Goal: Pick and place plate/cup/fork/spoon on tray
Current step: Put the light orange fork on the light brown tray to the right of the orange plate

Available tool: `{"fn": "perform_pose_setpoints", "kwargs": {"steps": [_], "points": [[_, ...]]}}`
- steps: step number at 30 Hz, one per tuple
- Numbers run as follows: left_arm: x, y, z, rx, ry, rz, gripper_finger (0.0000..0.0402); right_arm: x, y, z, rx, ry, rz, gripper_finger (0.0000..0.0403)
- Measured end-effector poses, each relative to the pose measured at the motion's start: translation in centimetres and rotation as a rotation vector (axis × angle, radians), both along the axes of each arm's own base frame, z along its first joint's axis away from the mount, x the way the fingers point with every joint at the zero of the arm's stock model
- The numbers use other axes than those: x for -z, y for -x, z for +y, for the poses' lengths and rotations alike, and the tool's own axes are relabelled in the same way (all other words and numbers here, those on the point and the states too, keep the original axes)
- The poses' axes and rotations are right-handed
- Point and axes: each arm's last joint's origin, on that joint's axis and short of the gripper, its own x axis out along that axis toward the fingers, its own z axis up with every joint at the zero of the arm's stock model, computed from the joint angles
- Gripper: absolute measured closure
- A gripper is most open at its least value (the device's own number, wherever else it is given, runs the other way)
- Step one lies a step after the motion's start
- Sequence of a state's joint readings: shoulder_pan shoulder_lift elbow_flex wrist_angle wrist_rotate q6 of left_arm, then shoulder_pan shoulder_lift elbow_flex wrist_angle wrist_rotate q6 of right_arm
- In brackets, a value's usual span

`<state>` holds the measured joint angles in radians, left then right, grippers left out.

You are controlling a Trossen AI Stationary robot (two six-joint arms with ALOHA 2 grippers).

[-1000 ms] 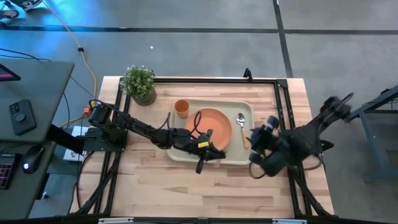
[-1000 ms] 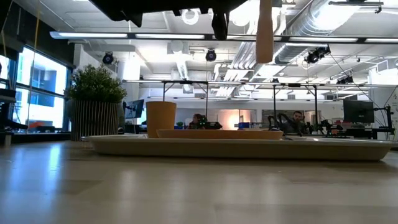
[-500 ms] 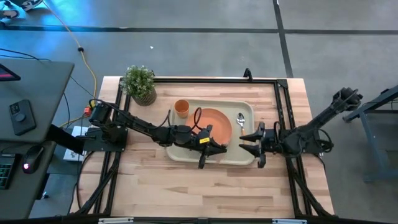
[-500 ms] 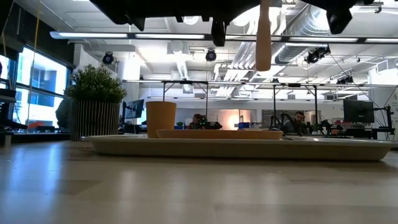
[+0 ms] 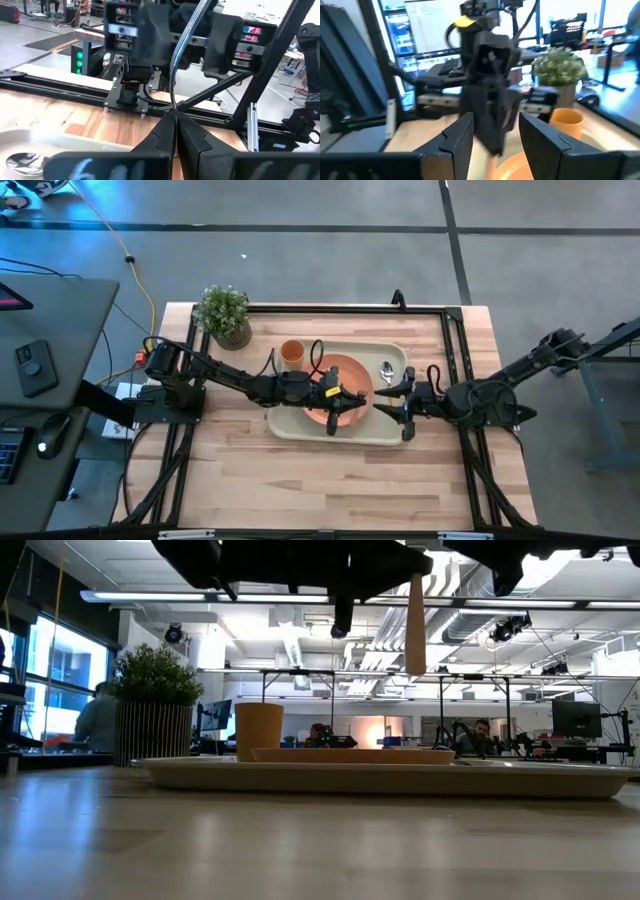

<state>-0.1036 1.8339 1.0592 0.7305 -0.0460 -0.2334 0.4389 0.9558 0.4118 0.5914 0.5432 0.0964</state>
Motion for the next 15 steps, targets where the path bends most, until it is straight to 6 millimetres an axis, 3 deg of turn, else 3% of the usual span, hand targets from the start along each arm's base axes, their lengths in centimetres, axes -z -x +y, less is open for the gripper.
{"fn": "perform_pose_setpoints", "kwargs": {"steps": [5, 15], "points": [[0.0, 0.0, 0.5, -0.011, 0.0, 0.001, 0.0401, -0.2, -0.6, -1.1, 0.045, 0.042, -0.022, 0.0254], [0.0, -0.1, 1.1, -0.024, 0.001, 0.001, 0.0401, -0.8, -1.1, -2.6, -0.041, 0.039, -0.087, 0.0254]]}}
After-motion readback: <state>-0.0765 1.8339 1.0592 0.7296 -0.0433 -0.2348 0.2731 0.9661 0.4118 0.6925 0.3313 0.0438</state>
